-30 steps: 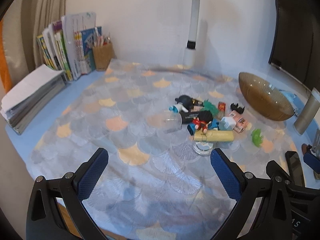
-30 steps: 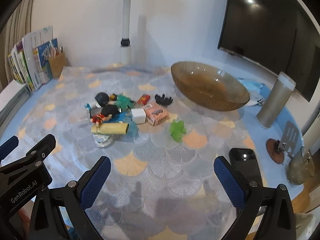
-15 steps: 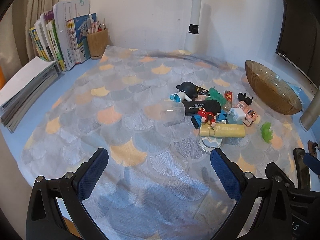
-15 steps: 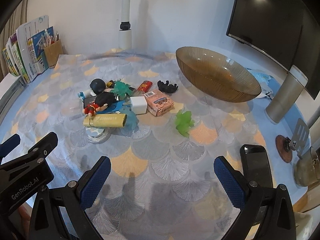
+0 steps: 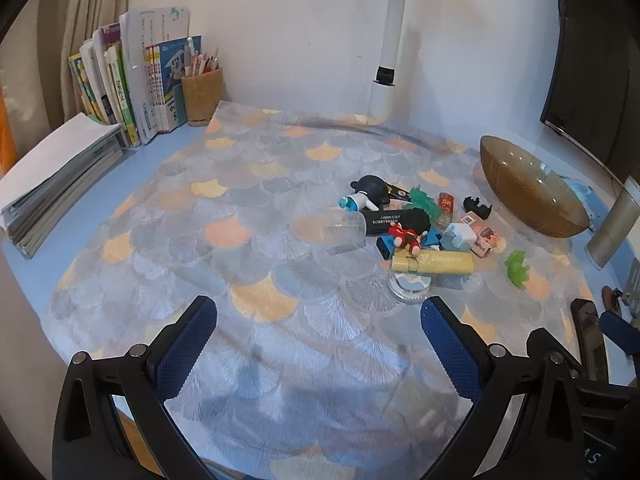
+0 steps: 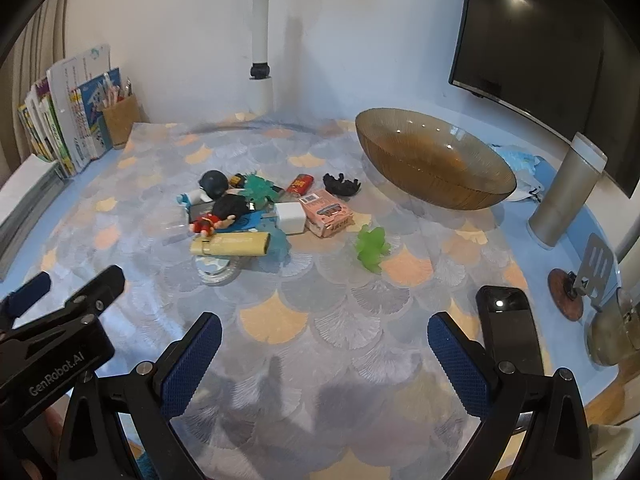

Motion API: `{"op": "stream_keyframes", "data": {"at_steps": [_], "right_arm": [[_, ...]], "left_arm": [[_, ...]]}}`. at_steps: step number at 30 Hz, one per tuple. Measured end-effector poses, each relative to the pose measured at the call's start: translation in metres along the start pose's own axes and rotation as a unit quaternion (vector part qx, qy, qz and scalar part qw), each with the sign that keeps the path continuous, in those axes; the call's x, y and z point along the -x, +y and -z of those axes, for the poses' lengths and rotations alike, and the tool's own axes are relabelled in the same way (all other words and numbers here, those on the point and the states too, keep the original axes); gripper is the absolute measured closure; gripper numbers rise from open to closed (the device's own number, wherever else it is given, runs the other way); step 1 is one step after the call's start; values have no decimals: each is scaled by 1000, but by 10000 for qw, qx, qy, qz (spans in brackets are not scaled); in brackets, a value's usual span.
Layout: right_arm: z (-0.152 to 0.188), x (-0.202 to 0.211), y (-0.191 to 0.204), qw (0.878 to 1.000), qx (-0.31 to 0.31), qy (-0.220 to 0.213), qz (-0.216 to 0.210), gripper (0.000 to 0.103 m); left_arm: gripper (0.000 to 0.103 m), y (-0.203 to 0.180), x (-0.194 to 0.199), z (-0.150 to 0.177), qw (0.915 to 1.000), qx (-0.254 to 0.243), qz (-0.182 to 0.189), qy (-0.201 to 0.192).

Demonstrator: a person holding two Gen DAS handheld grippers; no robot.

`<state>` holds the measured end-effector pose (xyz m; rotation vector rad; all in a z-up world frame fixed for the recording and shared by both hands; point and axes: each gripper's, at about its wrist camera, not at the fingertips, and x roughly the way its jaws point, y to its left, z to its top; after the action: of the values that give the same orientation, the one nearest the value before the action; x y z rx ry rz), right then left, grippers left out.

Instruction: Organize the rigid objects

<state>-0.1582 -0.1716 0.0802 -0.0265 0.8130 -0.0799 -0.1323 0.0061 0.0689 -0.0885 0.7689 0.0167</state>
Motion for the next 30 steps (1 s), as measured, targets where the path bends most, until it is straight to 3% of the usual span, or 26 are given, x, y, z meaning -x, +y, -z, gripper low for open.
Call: {"op": "stream_keyframes", "data": {"at_steps": [6, 10, 16, 19, 22, 25, 28, 30], "right_arm": [[6, 0, 3, 9997, -34, 37, -254, 0], [-4, -3, 4, 9988, 136, -33, -459, 1], [-29, -16, 4, 9950, 502, 8, -861, 10], [-39, -30, 9, 9891, 783, 177, -1237, 18], [-48, -49, 15, 9790, 1149, 383, -1641, 24], [-56, -67, 22, 9646, 1544, 535, -2069, 26], [-65, -84, 35, 9521, 2082, 612, -2157, 26], [-69, -93, 43, 9442, 2363, 692, -2188, 26]], "left_arm": [[2, 5, 1, 1, 9998, -158, 69, -32], [2, 10, -8, -13, 9982, -388, 458, 73], [8, 13, -30, -42, 9903, -1017, 925, 191], [12, 13, -47, -53, 9817, -1391, 1256, 349], [14, 8, -70, -60, 9700, -1894, 1365, 682], [14, 1, -87, -66, 9594, -2335, 1417, 707], [15, -3, -106, -71, 9500, -2647, 1487, 732], [26, -2, -119, -74, 9436, -2728, 1666, 864]]}}
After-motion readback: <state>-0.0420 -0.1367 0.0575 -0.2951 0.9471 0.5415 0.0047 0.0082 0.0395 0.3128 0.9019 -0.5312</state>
